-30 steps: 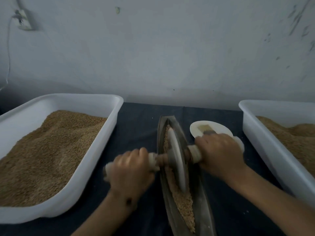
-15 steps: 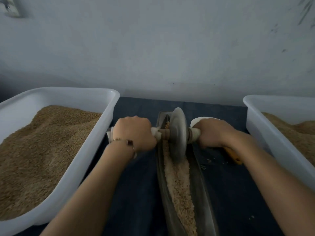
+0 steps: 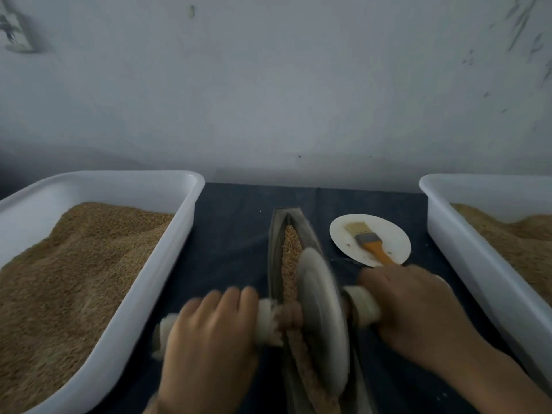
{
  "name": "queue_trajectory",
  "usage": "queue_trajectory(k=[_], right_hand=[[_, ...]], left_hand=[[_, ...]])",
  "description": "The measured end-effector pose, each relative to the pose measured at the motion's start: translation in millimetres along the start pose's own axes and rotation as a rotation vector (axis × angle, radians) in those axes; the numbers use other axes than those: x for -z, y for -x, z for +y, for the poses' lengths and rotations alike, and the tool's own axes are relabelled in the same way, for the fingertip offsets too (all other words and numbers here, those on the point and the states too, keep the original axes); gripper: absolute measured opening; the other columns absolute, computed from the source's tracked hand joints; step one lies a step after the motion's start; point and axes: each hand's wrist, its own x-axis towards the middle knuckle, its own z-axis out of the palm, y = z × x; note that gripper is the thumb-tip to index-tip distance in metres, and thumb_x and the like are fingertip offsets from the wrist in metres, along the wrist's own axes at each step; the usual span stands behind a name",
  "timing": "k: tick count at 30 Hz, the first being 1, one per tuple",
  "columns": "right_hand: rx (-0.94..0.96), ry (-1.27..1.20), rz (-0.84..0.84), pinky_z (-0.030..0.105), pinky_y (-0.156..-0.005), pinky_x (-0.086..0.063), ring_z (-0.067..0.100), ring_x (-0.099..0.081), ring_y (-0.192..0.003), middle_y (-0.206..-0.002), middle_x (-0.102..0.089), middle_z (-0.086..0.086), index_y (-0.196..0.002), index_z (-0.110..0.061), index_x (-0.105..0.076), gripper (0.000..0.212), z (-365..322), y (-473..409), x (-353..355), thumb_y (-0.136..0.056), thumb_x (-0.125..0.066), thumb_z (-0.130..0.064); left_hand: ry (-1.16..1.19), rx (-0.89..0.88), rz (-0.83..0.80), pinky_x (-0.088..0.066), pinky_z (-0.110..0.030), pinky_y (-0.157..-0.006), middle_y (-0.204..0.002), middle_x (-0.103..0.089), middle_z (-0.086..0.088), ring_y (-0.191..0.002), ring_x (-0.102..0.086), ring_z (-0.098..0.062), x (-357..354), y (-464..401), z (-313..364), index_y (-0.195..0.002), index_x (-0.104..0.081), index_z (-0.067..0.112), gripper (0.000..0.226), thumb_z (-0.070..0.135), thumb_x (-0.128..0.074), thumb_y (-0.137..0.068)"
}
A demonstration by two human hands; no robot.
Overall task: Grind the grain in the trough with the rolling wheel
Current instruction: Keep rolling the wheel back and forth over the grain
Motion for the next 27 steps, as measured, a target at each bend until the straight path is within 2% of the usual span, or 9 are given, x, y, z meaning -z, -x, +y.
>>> queue_trajectory(k=[3,7,10,13,17,19,21,24,27], right_hand=[[0.108,-0.017,0.11,0.015,-0.051,-0.015,0.01,-0.043,-0.045,-0.054,-0.05,-0.01,-0.063,-0.028,-0.055,0.046,-1,21,8,-0.027,-0.082,-0.018],[0.041,0.008,-0.022,0.015,-0.046,-0.012,0.009,-0.036,-0.047,-0.053,-0.033,-0.014,-0.065,-0.036,-0.036,0.05,5,-1,3,-0.042,-0.078,-0.022],[-0.152,0.054,-0.059,0.027,-0.048,-0.023,0.019,-0.054,-0.069,-0.067,-0.043,-0.011,-0.072,-0.031,-0.034,0.026,20,-40,-21,-0.069,-0.06,-0.028],[-0.177,0.082,-0.017,0.027,-0.046,-0.02,0.018,-0.052,-0.069,-0.073,-0.053,-0.008,-0.077,-0.026,-0.046,0.01,29,-74,-28,-0.074,-0.056,-0.024],[-0.119,0.146,0.043,0.028,-0.048,-0.015,0.02,-0.055,-0.072,-0.079,-0.058,-0.005,-0.079,-0.024,-0.045,0.021,28,-69,-23,-0.072,-0.064,-0.02],[-0.032,0.203,0.136,0.023,-0.047,-0.01,0.023,-0.054,-0.058,-0.066,-0.057,-0.002,-0.071,-0.02,-0.048,0.039,20,-42,-17,-0.051,-0.08,-0.013],[0.0,0.154,0.193,0.022,-0.046,-0.02,0.02,-0.049,-0.048,-0.059,-0.054,-0.003,-0.067,-0.019,-0.053,0.048,15,-11,-11,-0.034,-0.087,-0.009],[0.023,0.085,0.127,0.023,-0.04,-0.029,0.013,-0.046,-0.045,-0.056,-0.051,-0.008,-0.064,-0.023,-0.055,0.05,16,19,-3,-0.029,-0.087,-0.012],[-0.026,0.122,0.01,0.022,-0.04,-0.03,0.015,-0.051,-0.049,-0.06,-0.054,-0.007,-0.07,-0.026,-0.052,0.042,18,11,-2,-0.042,-0.084,-0.021]], left_hand=[[0.008,-0.031,0.069,-0.034,-0.026,-0.04,-0.048,-0.044,0.003,-0.039,-0.047,-0.019,7,17,1,-0.052,-0.05,0.021,0.011,0.023,-0.06,-0.049],[0.02,-0.005,0.008,-0.028,-0.025,-0.041,-0.047,-0.047,0.004,-0.038,-0.047,-0.016,-5,1,-7,-0.053,-0.049,0.022,0.041,0.021,-0.082,-0.029],[-0.044,0.066,-0.05,-0.032,-0.024,-0.054,-0.061,-0.057,0.006,-0.051,-0.051,-0.011,-20,-35,-18,-0.068,-0.055,0.023,0.034,0.029,-0.084,-0.051],[-0.102,0.169,-0.044,-0.031,-0.022,-0.07,-0.088,-0.059,0.009,-0.072,-0.042,-0.008,-33,-70,-30,-0.085,-0.043,0.027,0.02,0.036,-0.061,-0.083],[-0.066,0.196,-0.061,-0.029,-0.022,-0.071,-0.093,-0.059,0.009,-0.076,-0.042,-0.008,-31,-69,-32,-0.087,-0.039,0.028,0.022,0.036,-0.059,-0.084],[-0.053,0.154,-0.056,-0.029,-0.022,-0.069,-0.088,-0.058,0.011,-0.072,-0.042,-0.006,-25,-48,-27,-0.088,-0.046,0.028,0.022,0.035,-0.066,-0.08],[-0.008,0.078,-0.027,-0.033,-0.023,-0.057,-0.067,-0.057,0.007,-0.056,-0.047,-0.009,-16,-24,-21,-0.073,-0.053,0.023,0.033,0.024,-0.082,-0.057],[0.036,-0.01,-0.005,-0.031,-0.024,-0.042,-0.048,-0.048,0.007,-0.041,-0.046,-0.012,-5,-4,-17,-0.056,-0.051,0.023,0.041,0.019,-0.086,-0.034],[-0.012,-0.009,-0.057,-0.032,-0.024,-0.042,-0.049,-0.05,0.007,-0.041,-0.048,-0.012,-4,-9,-19,-0.057,-0.052,0.022,0.038,0.023,-0.085,-0.038]])
